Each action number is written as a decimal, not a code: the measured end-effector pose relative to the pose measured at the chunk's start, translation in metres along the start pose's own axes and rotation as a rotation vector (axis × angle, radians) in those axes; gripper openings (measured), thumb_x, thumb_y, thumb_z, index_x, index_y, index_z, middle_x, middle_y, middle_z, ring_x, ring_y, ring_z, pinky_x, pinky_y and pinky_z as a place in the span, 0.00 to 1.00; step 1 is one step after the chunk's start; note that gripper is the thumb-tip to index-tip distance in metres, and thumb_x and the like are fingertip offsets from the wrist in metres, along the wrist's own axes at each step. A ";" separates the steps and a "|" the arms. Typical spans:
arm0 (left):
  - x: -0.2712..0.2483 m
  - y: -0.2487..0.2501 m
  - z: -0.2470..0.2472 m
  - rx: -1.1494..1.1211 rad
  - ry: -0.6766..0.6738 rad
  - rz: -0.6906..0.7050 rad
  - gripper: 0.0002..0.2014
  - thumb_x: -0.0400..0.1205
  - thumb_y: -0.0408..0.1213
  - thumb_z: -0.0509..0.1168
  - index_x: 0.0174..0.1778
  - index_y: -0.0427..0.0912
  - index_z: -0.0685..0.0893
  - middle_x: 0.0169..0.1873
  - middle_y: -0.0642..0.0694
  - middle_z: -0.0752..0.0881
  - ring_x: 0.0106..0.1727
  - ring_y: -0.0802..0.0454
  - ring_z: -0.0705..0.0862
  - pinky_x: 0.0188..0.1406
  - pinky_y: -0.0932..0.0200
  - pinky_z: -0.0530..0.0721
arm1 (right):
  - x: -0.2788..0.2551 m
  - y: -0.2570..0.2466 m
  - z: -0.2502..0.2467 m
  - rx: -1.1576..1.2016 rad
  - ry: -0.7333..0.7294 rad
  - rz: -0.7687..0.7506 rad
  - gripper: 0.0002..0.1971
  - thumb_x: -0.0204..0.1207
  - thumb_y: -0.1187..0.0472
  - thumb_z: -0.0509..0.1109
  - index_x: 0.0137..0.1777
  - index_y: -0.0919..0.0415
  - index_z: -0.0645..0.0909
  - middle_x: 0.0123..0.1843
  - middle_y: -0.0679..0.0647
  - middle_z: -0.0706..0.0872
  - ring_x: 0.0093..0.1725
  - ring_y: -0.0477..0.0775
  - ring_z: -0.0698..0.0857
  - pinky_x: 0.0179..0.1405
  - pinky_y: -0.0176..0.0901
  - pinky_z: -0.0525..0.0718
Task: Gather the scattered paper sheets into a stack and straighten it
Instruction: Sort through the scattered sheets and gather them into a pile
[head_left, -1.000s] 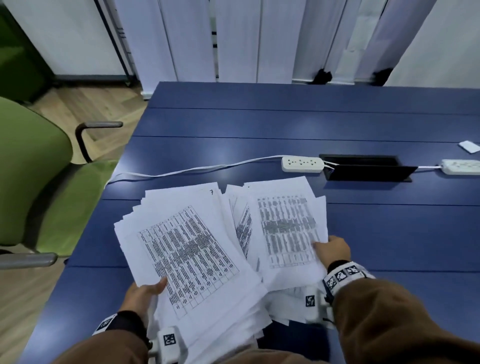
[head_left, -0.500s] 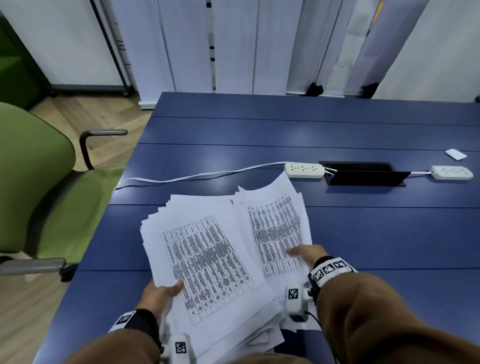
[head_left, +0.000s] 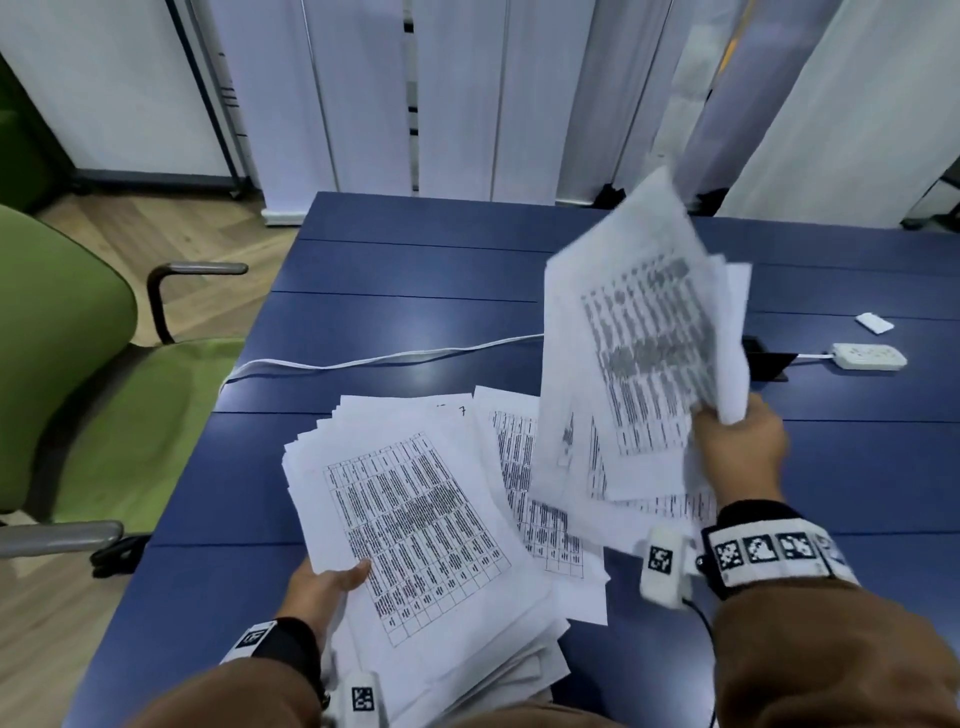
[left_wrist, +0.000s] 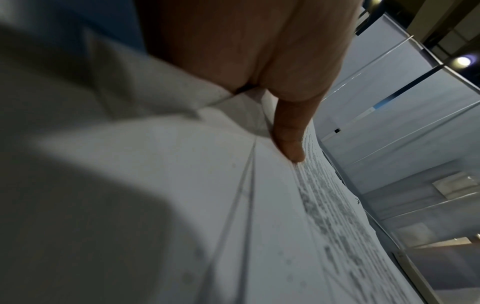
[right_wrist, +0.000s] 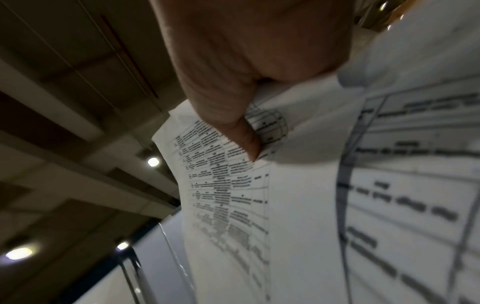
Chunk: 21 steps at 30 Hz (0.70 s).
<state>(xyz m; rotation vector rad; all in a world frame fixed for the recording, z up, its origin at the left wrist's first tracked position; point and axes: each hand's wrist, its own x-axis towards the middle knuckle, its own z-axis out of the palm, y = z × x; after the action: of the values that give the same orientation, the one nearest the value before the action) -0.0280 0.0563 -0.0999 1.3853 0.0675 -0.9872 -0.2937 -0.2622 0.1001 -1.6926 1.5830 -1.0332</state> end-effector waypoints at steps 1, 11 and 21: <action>-0.002 0.001 0.001 0.009 0.005 -0.008 0.32 0.74 0.16 0.69 0.76 0.32 0.72 0.69 0.37 0.81 0.69 0.37 0.79 0.77 0.40 0.67 | 0.003 -0.011 -0.005 0.097 -0.024 -0.006 0.06 0.73 0.63 0.74 0.41 0.56 0.78 0.34 0.56 0.80 0.35 0.57 0.81 0.38 0.52 0.84; -0.028 0.020 0.021 -0.075 0.023 0.006 0.25 0.82 0.47 0.68 0.73 0.41 0.76 0.68 0.46 0.82 0.68 0.47 0.80 0.73 0.49 0.71 | -0.077 0.004 0.094 -0.195 -0.679 -0.010 0.08 0.70 0.67 0.75 0.47 0.61 0.81 0.38 0.56 0.85 0.34 0.57 0.83 0.32 0.44 0.85; -0.030 0.003 0.017 0.029 0.050 0.187 0.38 0.63 0.47 0.83 0.69 0.43 0.80 0.59 0.48 0.88 0.60 0.48 0.86 0.59 0.52 0.80 | -0.121 0.061 0.129 -0.267 -0.716 0.052 0.12 0.78 0.65 0.69 0.56 0.57 0.70 0.42 0.54 0.81 0.38 0.53 0.81 0.41 0.46 0.83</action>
<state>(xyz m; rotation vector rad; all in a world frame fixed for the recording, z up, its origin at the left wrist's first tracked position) -0.0534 0.0584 -0.0765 1.4154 -0.0393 -0.8006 -0.2150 -0.1598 -0.0353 -1.8884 1.2975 -0.1337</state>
